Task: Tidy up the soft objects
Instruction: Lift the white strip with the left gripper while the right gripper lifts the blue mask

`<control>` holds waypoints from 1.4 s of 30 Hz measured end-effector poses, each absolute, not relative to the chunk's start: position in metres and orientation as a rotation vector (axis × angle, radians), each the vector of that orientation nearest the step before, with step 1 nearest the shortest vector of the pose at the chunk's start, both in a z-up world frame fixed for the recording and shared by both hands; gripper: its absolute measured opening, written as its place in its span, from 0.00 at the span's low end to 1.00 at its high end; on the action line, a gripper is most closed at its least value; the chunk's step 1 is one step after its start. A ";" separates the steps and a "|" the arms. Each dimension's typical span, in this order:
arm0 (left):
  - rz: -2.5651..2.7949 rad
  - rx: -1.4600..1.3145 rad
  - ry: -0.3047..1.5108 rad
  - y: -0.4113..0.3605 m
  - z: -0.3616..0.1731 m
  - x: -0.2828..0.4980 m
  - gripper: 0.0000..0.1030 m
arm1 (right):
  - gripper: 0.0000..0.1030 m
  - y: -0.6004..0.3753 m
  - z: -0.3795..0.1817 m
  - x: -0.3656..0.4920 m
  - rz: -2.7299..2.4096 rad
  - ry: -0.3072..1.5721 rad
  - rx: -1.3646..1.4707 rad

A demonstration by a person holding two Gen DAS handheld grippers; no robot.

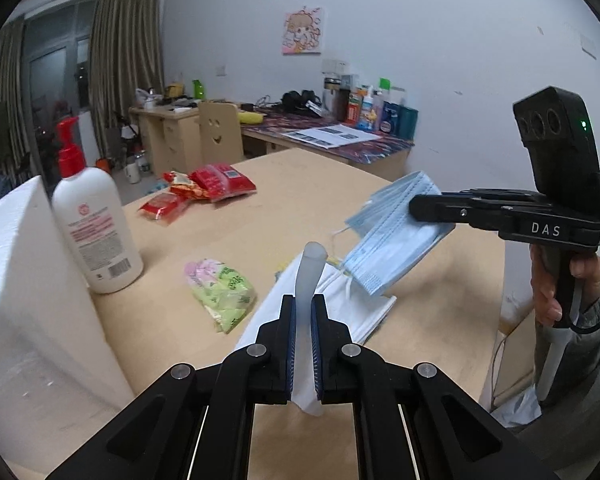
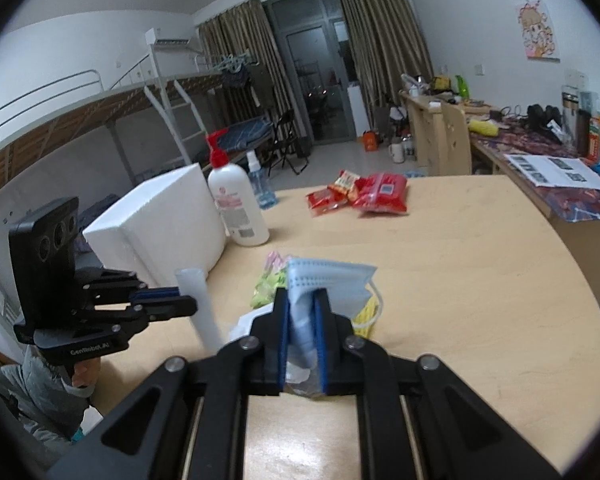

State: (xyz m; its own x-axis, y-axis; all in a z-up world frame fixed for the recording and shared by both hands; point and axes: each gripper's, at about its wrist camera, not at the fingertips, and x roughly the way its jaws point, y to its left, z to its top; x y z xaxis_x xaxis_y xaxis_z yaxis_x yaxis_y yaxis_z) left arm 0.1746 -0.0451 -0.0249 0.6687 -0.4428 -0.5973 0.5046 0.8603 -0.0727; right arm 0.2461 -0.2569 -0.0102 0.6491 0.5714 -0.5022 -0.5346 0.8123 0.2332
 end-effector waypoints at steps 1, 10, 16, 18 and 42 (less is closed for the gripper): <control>-0.518 0.097 0.638 -0.043 -0.022 0.171 0.07 | 0.14 -0.258 -0.008 0.244 0.619 0.583 0.064; -0.415 0.072 0.572 -0.037 -0.011 0.146 0.07 | 0.14 -0.259 0.003 0.227 0.558 0.519 0.051; -0.331 0.038 0.582 -0.039 -0.017 0.136 0.07 | 0.14 -0.260 -0.003 0.214 0.529 0.512 0.050; -0.299 0.027 0.571 -0.040 -0.018 0.132 0.07 | 0.14 -0.262 -0.006 0.212 0.514 0.511 0.054; -0.266 0.046 0.471 -0.041 0.002 0.079 0.07 | 0.14 -0.248 0.011 0.166 0.550 0.425 0.032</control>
